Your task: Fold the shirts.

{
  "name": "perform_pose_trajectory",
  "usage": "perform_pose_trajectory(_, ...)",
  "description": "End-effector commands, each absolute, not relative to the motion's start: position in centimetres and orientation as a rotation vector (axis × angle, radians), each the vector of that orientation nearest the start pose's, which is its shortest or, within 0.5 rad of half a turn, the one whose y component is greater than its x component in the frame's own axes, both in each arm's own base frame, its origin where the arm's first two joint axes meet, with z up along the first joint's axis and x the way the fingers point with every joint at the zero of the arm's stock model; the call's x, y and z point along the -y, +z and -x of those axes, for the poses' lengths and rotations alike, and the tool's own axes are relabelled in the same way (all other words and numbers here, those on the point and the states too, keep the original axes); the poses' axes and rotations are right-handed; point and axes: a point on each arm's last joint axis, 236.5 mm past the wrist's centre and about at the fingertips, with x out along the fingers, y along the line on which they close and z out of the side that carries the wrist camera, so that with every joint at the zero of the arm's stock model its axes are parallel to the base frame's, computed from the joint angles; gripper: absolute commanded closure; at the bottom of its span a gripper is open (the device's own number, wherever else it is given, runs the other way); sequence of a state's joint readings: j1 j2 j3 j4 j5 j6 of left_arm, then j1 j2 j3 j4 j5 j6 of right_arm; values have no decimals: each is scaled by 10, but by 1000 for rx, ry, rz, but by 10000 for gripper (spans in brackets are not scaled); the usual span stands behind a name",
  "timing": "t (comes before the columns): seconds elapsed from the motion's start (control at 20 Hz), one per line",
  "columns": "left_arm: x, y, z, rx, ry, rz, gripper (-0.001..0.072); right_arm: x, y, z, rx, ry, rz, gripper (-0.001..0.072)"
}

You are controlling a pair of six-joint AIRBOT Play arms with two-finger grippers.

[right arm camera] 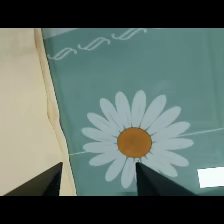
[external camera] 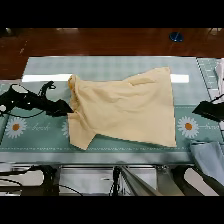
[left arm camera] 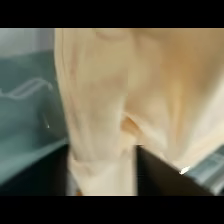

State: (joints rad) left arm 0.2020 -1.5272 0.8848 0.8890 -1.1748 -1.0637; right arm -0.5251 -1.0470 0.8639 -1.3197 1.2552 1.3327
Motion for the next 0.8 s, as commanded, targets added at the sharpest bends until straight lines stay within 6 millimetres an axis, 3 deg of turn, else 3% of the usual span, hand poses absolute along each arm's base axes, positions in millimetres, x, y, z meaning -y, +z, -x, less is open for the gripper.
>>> perform_pose_trajectory(0.0, 83, -114, -322, -1515, -466, 552, 498, 97, -11, -248, -1314, -172, -427, 184)
perform_pose_trajectory(0.05, 85, -116, -319, -1532, -475, 558, 537, 99, -8, -246, -1299, -185, -431, 184)
perform_pose_trajectory(0.1, 86, -116, -315, -1546, -483, 564, 660, 102, -4, -244, -1283, -198, -438, 184)
perform_pose_trajectory(0.15, 87, -116, -313, -1555, -490, 568, 684, 103, 0, -244, -1265, -207, -456, 184)
perform_pose_trajectory(0.2, 88, -114, -311, -1560, -497, 570, 684, 99, 3, -244, -1252, -197, -490, 184)
perform_pose_trajectory(0.35, 88, -111, -307, -1576, -509, 583, 685, 60, 6, -239, -1283, -41, -593, 181)
perform_pose_trajectory(0.55, 86, -104, -303, -1592, -534, 612, 684, 16, -31, -199, -1436, 81, -704, 134)
perform_pose_trajectory(0.65, 87, -96, -303, -1588, -577, 606, 684, 10, -48, -179, -1476, 79, -779, 134)
perform_pose_trajectory(0.75, 86, -91, -306, -1582, -589, 600, 684, 16, -59, -169, -1467, 20, -867, 145)
